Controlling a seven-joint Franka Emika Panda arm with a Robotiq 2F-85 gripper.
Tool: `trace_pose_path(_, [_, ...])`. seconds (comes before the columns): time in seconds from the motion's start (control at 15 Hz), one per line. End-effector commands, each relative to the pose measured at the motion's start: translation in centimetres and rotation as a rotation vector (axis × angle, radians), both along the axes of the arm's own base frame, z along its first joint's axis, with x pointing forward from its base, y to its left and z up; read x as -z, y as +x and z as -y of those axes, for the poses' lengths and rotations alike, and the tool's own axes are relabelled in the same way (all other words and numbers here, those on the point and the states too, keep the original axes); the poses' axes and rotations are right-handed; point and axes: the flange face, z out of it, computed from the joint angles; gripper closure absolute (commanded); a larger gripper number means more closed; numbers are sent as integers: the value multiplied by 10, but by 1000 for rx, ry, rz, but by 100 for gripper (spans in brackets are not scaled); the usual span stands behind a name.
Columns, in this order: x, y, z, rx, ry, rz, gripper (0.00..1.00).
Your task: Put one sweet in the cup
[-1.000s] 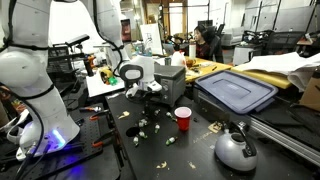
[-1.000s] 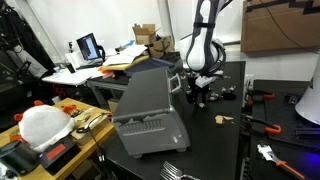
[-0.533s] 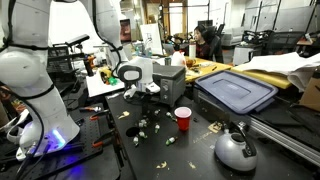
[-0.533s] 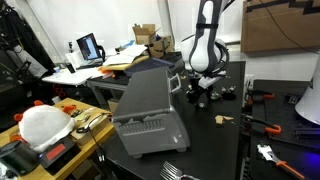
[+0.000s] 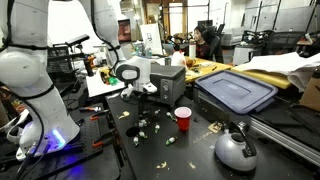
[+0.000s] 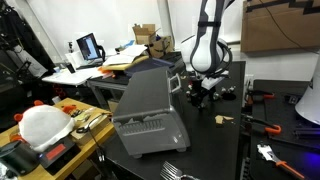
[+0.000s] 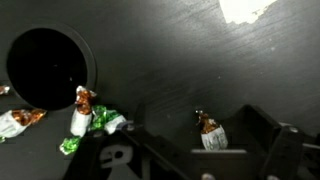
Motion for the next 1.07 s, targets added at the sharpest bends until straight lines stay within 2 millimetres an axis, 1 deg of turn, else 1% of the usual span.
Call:
trace_pose_path(0.0, [-6, -12, -7, -63, 9, -22, 0])
trace_pose_path(0.33, [-7, -8, -7, -140, 20, -17, 0])
trace_pose_path(0.67, [-8, -2, 2, -215, 54, -11, 0])
trace_pose_path(1.0, [-9, -1, 11, -241, 62, -7, 0])
